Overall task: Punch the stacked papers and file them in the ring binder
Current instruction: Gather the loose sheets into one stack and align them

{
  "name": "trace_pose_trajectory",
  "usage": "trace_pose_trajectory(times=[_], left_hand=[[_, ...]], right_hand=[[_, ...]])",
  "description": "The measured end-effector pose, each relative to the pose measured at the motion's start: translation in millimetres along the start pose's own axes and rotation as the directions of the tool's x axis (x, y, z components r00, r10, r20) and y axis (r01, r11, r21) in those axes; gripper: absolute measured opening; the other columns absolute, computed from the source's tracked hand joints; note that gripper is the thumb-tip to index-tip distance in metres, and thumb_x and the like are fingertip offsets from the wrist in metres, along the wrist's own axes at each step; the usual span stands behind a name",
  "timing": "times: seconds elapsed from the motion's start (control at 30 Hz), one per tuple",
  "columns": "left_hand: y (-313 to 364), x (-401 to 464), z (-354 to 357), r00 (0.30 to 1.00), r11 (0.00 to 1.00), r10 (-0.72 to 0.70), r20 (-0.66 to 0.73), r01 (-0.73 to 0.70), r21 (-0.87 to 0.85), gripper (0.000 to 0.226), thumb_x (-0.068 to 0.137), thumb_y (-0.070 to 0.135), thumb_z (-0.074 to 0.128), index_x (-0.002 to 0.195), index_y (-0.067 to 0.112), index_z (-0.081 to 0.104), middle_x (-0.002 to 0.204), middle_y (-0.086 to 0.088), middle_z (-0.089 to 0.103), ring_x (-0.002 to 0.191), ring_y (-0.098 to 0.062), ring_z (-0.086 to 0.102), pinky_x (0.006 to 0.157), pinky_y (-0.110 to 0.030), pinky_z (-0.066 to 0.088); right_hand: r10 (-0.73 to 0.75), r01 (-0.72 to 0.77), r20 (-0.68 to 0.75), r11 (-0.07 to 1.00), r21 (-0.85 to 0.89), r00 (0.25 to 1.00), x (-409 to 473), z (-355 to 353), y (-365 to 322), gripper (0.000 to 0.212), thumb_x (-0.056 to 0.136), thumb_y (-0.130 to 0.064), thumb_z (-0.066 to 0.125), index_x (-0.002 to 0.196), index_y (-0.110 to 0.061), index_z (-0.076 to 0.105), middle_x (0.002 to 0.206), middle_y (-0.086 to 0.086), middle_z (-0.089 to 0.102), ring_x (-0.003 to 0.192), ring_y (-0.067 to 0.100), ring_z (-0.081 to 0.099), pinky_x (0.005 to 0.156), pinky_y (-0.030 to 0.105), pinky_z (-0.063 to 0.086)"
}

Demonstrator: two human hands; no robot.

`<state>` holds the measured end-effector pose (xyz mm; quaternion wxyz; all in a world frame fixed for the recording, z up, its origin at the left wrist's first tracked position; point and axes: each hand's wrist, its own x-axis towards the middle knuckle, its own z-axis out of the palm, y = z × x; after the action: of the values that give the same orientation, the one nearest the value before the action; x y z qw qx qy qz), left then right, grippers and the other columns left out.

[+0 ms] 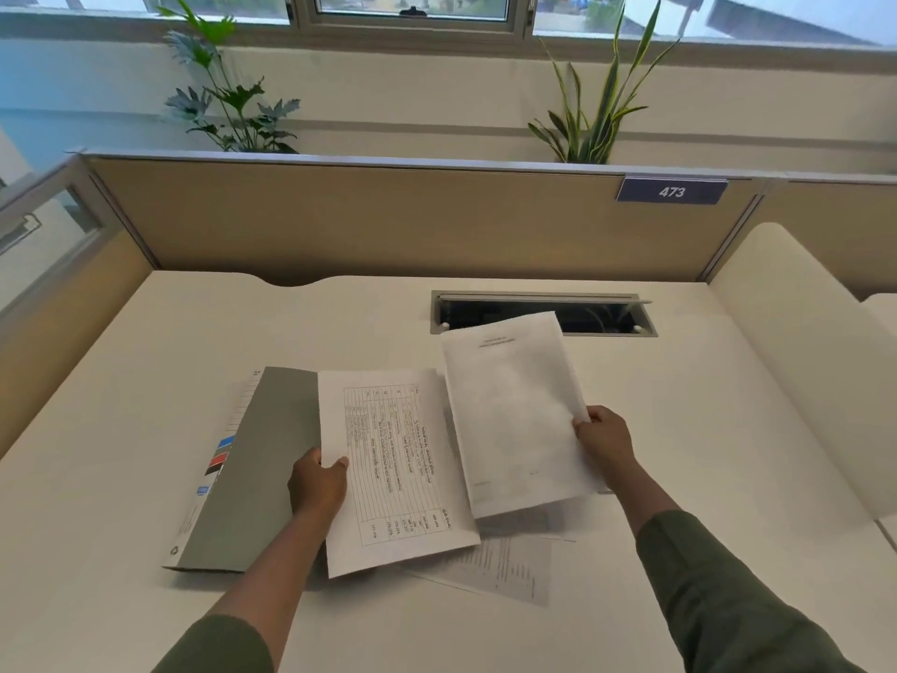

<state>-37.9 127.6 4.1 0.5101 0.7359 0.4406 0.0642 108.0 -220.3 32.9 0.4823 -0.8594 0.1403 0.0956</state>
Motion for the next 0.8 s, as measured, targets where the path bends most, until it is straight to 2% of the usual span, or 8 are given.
trace_pose_trajectory(times=[0.3,0.37,0.43,0.5,0.6,0.63,0.73,0.8], left_hand=[[13.6,-4.9,15.6,0.976,0.985,0.005,0.216,0.032,-0.169,0.025,0.093,0.012,0.059,0.118,0.011,0.064,0.105,-0.005,0.069,0.092,-0.023,0.065,0.083,-0.036,0.055],[17.8,-8.5,22.0,0.97,0.981,0.014,0.244,0.034,-0.192,0.025,0.093,0.013,0.06,0.117,0.011,0.065,0.104,-0.004,0.069,0.091,-0.021,0.065,0.079,-0.032,0.053],[21.7,-12.5,26.5,0.963,0.975,0.021,0.268,0.04,-0.22,0.022,0.091,0.015,0.063,0.113,0.013,0.066,0.101,-0.001,0.069,0.089,-0.019,0.065,0.076,-0.029,0.052],[24.1,-15.1,28.4,0.95,0.959,0.01,0.312,0.079,-0.273,0.018,0.089,0.015,0.066,0.106,0.017,0.068,0.096,0.0,0.072,0.087,-0.02,0.068,0.07,-0.029,0.054],[22.6,-15.3,28.9,0.925,0.942,0.006,0.38,0.122,-0.312,0.015,0.092,0.012,0.059,0.1,0.021,0.069,0.092,0.002,0.074,0.085,-0.02,0.07,0.072,-0.032,0.056],[20.6,-13.6,29.6,0.923,0.939,0.001,0.385,0.131,-0.318,0.017,0.094,0.012,0.053,0.094,0.02,0.068,0.09,0.004,0.073,0.083,-0.019,0.068,0.074,-0.032,0.054],[19.9,-11.6,30.3,0.939,0.951,-0.024,0.344,0.128,-0.282,0.024,0.099,0.019,0.038,0.08,0.024,0.053,0.081,0.005,0.054,0.076,-0.013,0.048,0.069,-0.028,0.038],[20.8,-11.6,29.7,0.928,0.942,0.002,0.372,0.123,-0.312,0.019,0.102,0.033,0.039,0.107,0.031,0.057,0.101,0.01,0.057,0.094,-0.01,0.053,0.088,-0.031,0.045]], right_hand=[[0.045,-0.048,0.167,0.999,0.015,0.985,-27.8,25.4,-4.3,0.012,0.091,-0.019,0.061,0.096,-0.012,0.069,0.093,0.006,0.071,0.083,0.024,0.065,0.07,0.03,0.053],[0.058,-0.07,0.232,0.997,0.041,0.971,-36.8,36.4,-1.9,0.013,0.087,-0.022,0.065,0.086,-0.009,0.068,0.088,0.008,0.071,0.079,0.027,0.065,0.07,0.035,0.053],[0.054,-0.065,0.272,0.997,0.03,0.961,-42.9,45.1,0.4,0.025,0.08,-0.031,0.069,0.066,-0.016,0.054,0.073,0.004,0.059,0.066,0.022,0.054,0.062,0.034,0.044],[0.049,-0.062,0.323,0.998,0.031,0.945,-46.5,52.5,1.1,0.035,0.081,-0.031,0.07,0.062,-0.021,0.042,0.066,0.001,0.045,0.06,0.018,0.041,0.056,0.028,0.032],[0.064,-0.103,0.39,0.992,0.079,0.918,-53.0,57.5,-2.8,0.015,0.084,-0.017,0.071,0.088,-0.013,0.058,0.084,0.004,0.064,0.063,0.015,0.055,0.044,0.019,0.039],[0.06,-0.106,0.403,0.99,0.092,0.913,-54.8,58.9,-3.5,0.023,0.083,-0.014,0.073,0.101,-0.011,0.058,0.095,0.007,0.068,0.069,0.016,0.061,0.043,0.017,0.042],[0.051,-0.114,0.412,0.985,0.129,0.91,-54.9,64.8,-0.4,0.044,0.077,-0.01,0.078,0.114,-0.013,0.055,0.11,0.01,0.07,0.092,0.024,0.07,0.063,0.029,0.057],[0.049,-0.118,0.419,0.983,0.141,0.906,-55.0,69.0,0.8,0.049,0.074,-0.006,0.079,0.115,-0.013,0.054,0.11,0.01,0.07,0.097,0.027,0.07,0.081,0.042,0.059]])
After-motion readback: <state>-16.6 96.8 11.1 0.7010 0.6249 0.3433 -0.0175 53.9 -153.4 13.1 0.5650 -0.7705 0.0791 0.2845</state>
